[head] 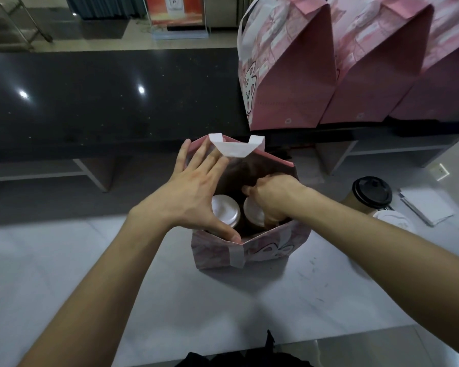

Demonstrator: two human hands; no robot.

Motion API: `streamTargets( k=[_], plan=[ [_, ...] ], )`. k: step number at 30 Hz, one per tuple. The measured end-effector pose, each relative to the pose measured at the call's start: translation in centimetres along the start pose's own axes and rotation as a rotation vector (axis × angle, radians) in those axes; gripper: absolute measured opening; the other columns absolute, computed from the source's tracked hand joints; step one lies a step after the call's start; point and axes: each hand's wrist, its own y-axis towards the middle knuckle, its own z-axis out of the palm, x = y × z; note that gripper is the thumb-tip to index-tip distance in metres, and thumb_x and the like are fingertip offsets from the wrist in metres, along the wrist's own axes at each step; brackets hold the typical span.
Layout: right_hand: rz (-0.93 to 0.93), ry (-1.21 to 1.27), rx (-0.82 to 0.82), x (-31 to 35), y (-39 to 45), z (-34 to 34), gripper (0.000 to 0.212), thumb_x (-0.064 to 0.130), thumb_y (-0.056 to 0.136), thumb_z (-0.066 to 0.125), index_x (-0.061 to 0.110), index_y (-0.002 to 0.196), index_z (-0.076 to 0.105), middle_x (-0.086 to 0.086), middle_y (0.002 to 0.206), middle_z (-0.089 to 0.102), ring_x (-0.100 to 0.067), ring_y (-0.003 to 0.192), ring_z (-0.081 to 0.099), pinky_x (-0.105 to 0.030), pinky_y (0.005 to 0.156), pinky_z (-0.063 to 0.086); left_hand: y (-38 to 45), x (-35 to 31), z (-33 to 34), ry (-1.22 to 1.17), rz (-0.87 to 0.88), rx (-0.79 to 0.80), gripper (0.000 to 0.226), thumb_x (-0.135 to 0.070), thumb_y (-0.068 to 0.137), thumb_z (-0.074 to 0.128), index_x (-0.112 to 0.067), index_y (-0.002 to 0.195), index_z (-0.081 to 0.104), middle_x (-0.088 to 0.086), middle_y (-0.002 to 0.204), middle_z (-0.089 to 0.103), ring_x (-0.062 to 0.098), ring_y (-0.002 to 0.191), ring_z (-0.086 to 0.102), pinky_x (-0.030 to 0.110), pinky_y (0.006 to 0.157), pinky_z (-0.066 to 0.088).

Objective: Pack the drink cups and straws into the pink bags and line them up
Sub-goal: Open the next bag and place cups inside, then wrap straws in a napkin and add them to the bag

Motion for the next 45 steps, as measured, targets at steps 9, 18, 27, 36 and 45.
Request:
streamTargets(
  k=[9, 18, 27, 36, 45],
  plan=[
    [0.048, 0.351, -0.102, -1.2, -4.9, -4.7, 0.060, 0.044, 0.096, 0.070, 0.032, 0.152, 0.052, -0.001, 0.133, 0.068, -0.027, 0.114, 0.066, -0.046, 0.094, 0.059, -1.1, -1.9, -3.8, -0.007, -0.040, -0.069, 0.063, -0.066, 0.093, 0.071, -0.039, 0.149, 0.060, -0.007, 0.142, 0.068, 0.019, 0.136, 0.059, 0.044, 0.122, 0.038],
    [0.250, 0.828, -0.521, -11.4, -15.6, -1.7, 0.018, 0.028, 0.101, 0.071, 0.029, 0.118, 0.075, 0.016, 0.104, 0.076, -0.001, 0.098, 0.071, -0.025, 0.093, 0.059, 4.3, -11.0, -6.3, -0.045, 0.026, -0.191, 0.028, -0.057, 0.100, 0.068, -0.036, 0.118, 0.072, -0.018, 0.100, 0.070, 0.009, 0.094, 0.068, 0.041, 0.085, 0.060],
    [0.751, 0.762, -0.421, -27.0, -20.4, 17.7, 0.015, 0.026, 0.097, 0.071, 0.024, 0.110, 0.077, 0.002, 0.100, 0.077, -0.024, 0.094, 0.072, -0.034, 0.082, 0.055, 15.1, -22.6, -0.5, -0.062, 0.053, -0.122, 0.042, -0.055, 0.103, 0.065, -0.033, 0.138, 0.065, -0.009, 0.134, 0.066, 0.020, 0.121, 0.066, 0.045, 0.097, 0.056],
    [0.734, 0.924, -0.191, -28.5, -16.2, 31.7, 0.031, 0.038, 0.092, 0.075, 0.008, 0.099, 0.073, -0.014, 0.101, 0.074, -0.037, 0.099, 0.071, -0.039, 0.082, 0.058, 20.2, -30.6, 5.4, -0.162, -0.162, -0.116, 0.037, -0.047, 0.102, 0.068, -0.031, 0.135, 0.069, -0.009, 0.127, 0.070, 0.020, 0.119, 0.067, 0.048, 0.097, 0.056],
    [0.687, 1.235, -0.484, -29.8, -17.2, 31.4, 0.011, 0.027, 0.091, 0.082, 0.020, 0.085, 0.076, 0.004, 0.081, 0.075, -0.019, 0.079, 0.070, -0.030, 0.075, 0.054, 21.8, -33.8, 7.4, -0.487, -0.352, -0.326, 0.017, -0.035, 0.101, 0.074, -0.028, 0.116, 0.080, -0.018, 0.098, 0.075, 0.001, 0.089, 0.070, 0.025, 0.086, 0.058]
  ],
)
